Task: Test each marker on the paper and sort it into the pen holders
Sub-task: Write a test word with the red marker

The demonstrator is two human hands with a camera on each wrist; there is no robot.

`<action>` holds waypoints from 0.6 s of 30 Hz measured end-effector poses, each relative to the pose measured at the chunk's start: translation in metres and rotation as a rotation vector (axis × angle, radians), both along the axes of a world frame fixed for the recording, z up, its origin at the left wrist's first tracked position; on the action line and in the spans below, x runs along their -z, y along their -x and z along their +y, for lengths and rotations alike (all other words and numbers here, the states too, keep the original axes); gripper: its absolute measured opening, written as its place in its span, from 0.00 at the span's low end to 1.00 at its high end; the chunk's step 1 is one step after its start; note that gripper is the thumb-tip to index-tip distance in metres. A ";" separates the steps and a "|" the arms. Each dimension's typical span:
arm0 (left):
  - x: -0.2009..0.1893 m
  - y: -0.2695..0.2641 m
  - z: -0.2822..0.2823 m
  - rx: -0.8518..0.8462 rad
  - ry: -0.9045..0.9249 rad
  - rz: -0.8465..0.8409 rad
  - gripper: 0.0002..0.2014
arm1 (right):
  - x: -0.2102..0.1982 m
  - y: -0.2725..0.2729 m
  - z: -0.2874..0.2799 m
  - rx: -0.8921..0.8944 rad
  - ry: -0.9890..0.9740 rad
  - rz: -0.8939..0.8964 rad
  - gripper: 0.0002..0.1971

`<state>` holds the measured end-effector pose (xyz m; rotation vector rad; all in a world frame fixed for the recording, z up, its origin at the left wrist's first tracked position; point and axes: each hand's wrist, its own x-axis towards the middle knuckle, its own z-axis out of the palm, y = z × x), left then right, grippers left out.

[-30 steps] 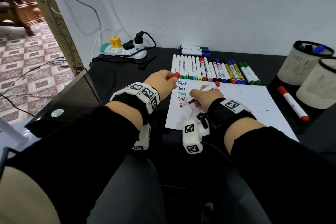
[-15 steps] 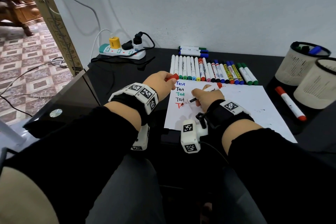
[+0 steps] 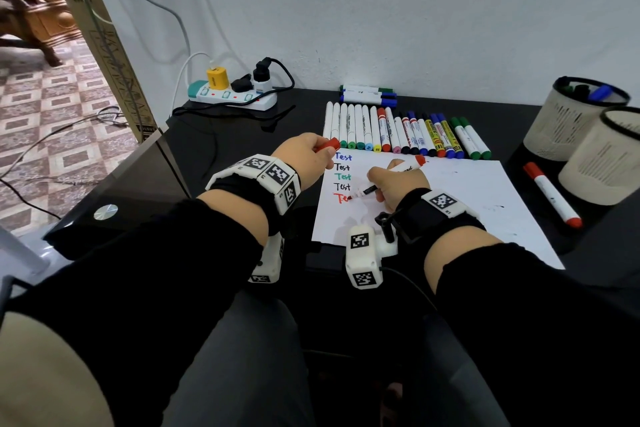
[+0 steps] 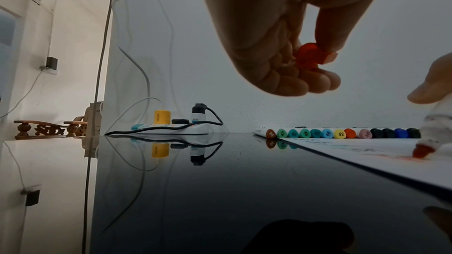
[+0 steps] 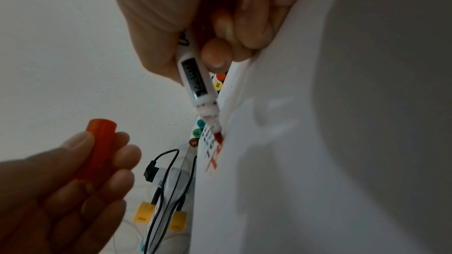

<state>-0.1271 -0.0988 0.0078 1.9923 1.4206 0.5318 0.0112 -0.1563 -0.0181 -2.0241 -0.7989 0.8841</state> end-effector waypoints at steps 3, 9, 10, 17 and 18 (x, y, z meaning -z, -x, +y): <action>0.000 0.001 0.000 0.002 -0.004 0.006 0.14 | 0.000 0.000 0.000 0.010 -0.019 0.005 0.14; 0.000 0.000 0.001 0.002 0.002 0.013 0.14 | 0.001 -0.003 0.000 0.050 -0.010 0.043 0.15; 0.000 0.000 0.001 0.003 0.003 0.013 0.14 | 0.002 -0.003 0.000 0.056 -0.006 0.044 0.15; -0.001 0.001 0.000 0.009 0.008 0.005 0.15 | 0.004 -0.003 0.003 0.138 -0.062 0.135 0.11; -0.001 0.001 0.000 0.010 0.009 0.006 0.15 | 0.004 -0.004 0.004 0.142 -0.062 0.140 0.11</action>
